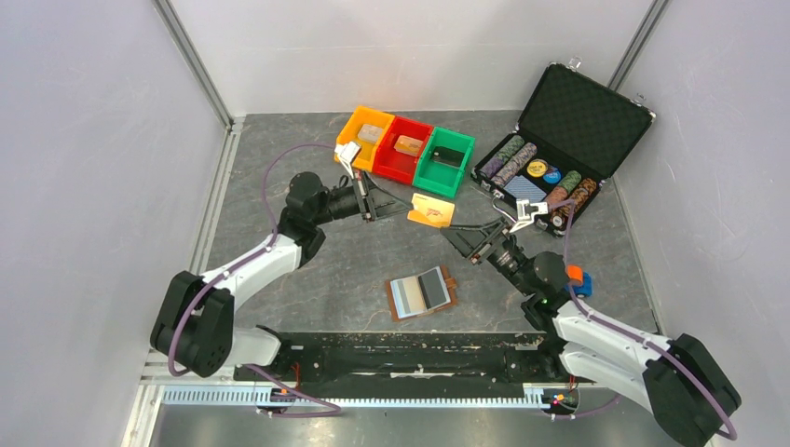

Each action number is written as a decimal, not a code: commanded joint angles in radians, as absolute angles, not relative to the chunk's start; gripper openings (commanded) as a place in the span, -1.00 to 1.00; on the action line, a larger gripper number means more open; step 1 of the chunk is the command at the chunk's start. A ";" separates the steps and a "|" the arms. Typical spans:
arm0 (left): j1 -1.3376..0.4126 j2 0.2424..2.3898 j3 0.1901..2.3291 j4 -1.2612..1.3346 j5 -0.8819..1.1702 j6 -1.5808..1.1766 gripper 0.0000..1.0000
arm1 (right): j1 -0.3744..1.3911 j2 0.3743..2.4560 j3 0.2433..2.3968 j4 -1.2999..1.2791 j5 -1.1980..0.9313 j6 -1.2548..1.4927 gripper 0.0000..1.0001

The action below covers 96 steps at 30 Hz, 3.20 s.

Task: Take the credit cards out of the card holder
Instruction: Place the credit card in the storage box.

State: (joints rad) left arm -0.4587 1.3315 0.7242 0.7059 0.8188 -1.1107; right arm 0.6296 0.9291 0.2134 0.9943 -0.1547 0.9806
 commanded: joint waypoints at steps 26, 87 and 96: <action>-0.202 2.014 1.734 -0.262 0.618 -0.450 -0.95 | 0.623 0.612 0.283 0.275 -0.201 0.519 0.96; -0.238 2.689 2.312 0.141 0.661 -0.616 -0.57 | 0.622 0.939 0.532 0.211 -0.106 0.506 0.96; -0.238 2.620 2.278 0.139 0.680 -0.618 -0.38 | 0.623 0.932 0.532 0.195 -0.099 0.508 0.96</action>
